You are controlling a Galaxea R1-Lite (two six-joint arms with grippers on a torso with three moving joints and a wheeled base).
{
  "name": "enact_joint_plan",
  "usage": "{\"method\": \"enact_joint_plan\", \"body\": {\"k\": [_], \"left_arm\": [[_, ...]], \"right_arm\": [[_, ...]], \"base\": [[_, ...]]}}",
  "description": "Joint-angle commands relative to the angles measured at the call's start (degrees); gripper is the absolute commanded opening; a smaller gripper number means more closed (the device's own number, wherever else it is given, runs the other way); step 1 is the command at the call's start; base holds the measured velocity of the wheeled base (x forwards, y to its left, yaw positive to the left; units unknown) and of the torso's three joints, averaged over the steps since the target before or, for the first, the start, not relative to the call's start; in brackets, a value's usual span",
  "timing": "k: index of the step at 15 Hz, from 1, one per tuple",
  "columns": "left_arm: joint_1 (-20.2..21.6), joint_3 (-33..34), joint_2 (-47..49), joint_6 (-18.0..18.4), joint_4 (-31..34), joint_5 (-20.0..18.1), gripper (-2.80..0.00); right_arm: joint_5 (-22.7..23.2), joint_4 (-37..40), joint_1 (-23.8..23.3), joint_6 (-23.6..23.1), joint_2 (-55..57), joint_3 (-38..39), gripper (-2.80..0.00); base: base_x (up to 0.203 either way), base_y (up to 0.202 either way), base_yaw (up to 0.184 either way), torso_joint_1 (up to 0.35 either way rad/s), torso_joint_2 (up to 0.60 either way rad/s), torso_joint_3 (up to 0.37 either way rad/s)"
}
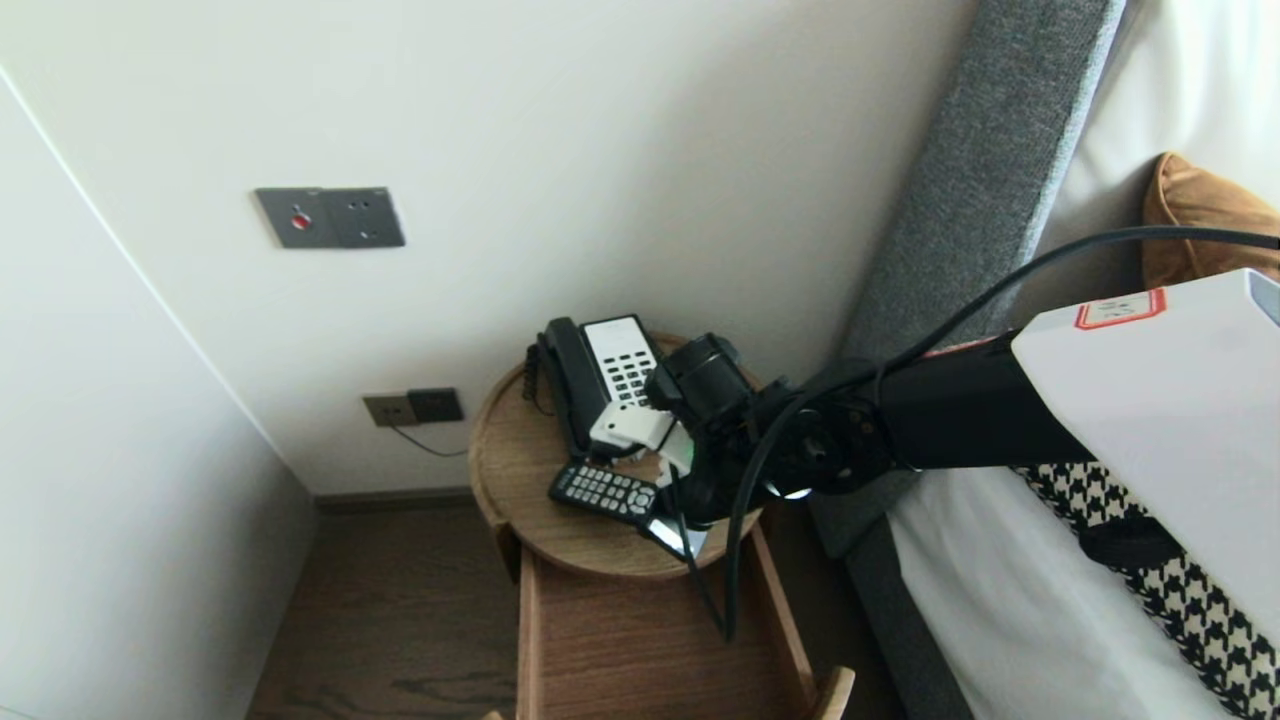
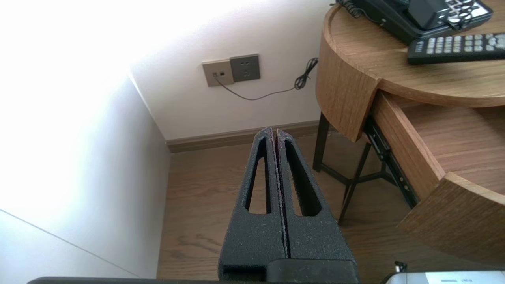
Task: Take the remote control out of the drawer one by one and place them on the table
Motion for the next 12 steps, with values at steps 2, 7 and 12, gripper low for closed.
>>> {"method": "enact_joint_plan", "body": {"k": [2,7,12], "left_arm": [[0.01,0.01,-0.01,0.03,-0.03,0.00,-2.80],[0.01,0.01,-0.01,0.03,0.00,0.00,-2.80],[0.01,0.01,-0.01,0.12,0.03,0.00,-2.80]], "right_arm": [[-0.11,0.08,-0.32,-0.38,1.89,-0.78,-2.80],[-0.12,0.14,-1.76,-0.39,3.74,-2.38,-2.80],[-0.03,1.82,-2.07,-0.52,5.98,-6.68,-2.80]], "base": [[0.000,0.000,0.000,0.000,0.00,0.000],[0.000,0.000,0.000,0.000,0.00,0.000],[0.000,0.000,0.000,0.000,0.00,0.000]]}}
